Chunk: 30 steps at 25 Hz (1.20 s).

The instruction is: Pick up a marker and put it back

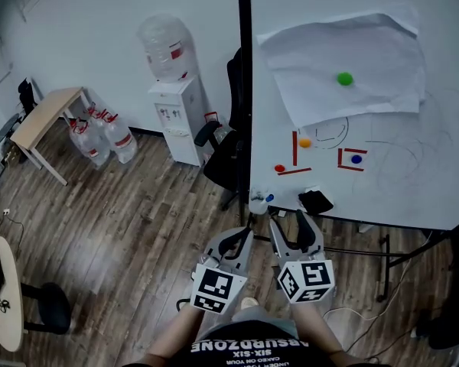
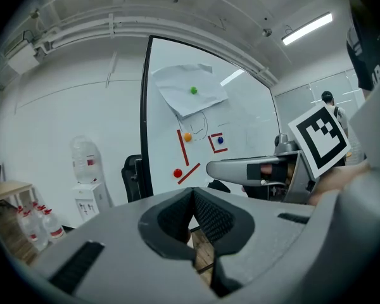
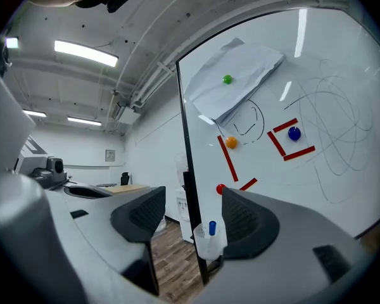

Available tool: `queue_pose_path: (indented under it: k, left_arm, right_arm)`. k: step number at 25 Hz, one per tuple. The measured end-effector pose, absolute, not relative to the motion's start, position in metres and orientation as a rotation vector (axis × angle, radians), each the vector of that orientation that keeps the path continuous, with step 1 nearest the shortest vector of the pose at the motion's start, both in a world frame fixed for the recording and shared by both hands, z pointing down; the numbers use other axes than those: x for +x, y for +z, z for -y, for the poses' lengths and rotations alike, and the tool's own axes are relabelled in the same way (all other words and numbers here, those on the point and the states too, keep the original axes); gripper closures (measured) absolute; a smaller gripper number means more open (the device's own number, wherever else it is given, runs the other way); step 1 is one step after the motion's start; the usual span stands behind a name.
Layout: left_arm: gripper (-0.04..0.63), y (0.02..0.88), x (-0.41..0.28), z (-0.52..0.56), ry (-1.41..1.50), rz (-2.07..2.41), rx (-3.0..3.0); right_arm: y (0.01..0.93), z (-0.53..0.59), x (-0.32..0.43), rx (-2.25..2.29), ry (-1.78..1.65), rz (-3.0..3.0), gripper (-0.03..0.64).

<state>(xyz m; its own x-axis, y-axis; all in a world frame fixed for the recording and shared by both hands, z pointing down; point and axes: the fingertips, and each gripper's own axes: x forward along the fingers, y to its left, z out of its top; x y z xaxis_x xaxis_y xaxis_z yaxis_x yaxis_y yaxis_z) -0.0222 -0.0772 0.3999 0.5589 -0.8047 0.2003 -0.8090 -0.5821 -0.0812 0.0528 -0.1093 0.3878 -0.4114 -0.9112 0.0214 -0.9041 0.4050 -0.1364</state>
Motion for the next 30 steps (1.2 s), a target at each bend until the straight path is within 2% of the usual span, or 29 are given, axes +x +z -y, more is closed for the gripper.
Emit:
queue_pose_path:
  k: [30]
  left_arm:
    - [0.589,0.436,-0.036,0.166,0.361,1.444,2.660]
  right_arm:
    - [0.486,0.215,0.030,-1.650,-0.383,-2.799,0.383]
